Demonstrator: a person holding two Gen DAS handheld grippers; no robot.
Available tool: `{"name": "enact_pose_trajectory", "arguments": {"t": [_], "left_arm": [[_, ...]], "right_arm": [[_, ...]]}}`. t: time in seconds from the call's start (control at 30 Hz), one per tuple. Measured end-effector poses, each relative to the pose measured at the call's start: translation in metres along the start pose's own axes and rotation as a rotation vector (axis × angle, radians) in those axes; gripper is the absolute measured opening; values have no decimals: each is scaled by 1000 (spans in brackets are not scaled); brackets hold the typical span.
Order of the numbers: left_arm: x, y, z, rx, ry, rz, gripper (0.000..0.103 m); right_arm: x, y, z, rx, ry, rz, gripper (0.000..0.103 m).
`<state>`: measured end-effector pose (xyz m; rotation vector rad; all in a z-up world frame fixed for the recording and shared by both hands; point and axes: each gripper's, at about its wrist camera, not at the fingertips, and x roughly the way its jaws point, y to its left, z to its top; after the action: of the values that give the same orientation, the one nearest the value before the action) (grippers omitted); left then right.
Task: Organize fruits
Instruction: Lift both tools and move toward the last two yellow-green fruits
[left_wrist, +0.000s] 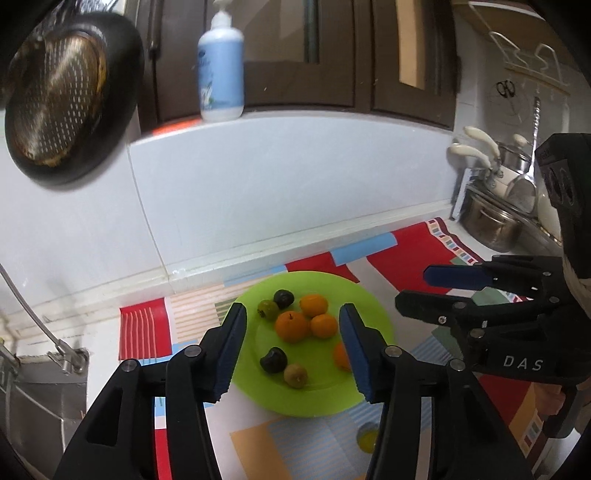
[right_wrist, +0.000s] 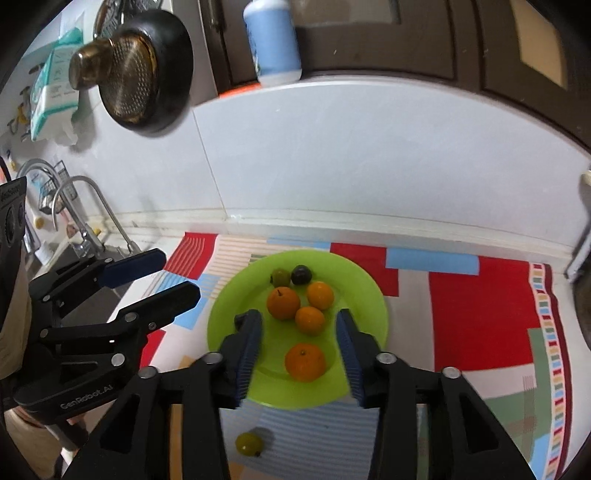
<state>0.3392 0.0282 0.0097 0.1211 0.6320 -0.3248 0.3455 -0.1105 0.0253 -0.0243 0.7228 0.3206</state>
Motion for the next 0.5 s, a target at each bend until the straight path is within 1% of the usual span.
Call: {"name": "enact_pose_trajectory", "arguments": {"t": [0.1,0.17,0.2,0.23,0.3,0.37,0.43,0.5], "left_arm": [[-13,-7,-2,16,-19,-2,58],[-20,-11,-3,24,-30,-4,61],[-23,-12,-4,25,-36,-4,65],[-27,-14,-5,26,-43,-4,68],[-32,-17,-6,26,-48,-12,69],[-37,-21,-9,28,-47,-22,74],[-41,-24,-12,34,-50,-32,76],[-45,-27,-16,48,-54,-36,80]], "right_arm": [[-16,3,-7,-1,-24,-29,45],[-27,4,-12,6,-40,-43,51],[-31,4,-15,9,-49,-53,54],[-36,5,-17,13,-59,-66,55],[-47,4,-22,19,-74,-83,55],[-57,4,-27,36,-84,-98,55],[-65,3,-33,58,-92,-113,63],[-73,3,-40,76,-104,-136,64]]}}
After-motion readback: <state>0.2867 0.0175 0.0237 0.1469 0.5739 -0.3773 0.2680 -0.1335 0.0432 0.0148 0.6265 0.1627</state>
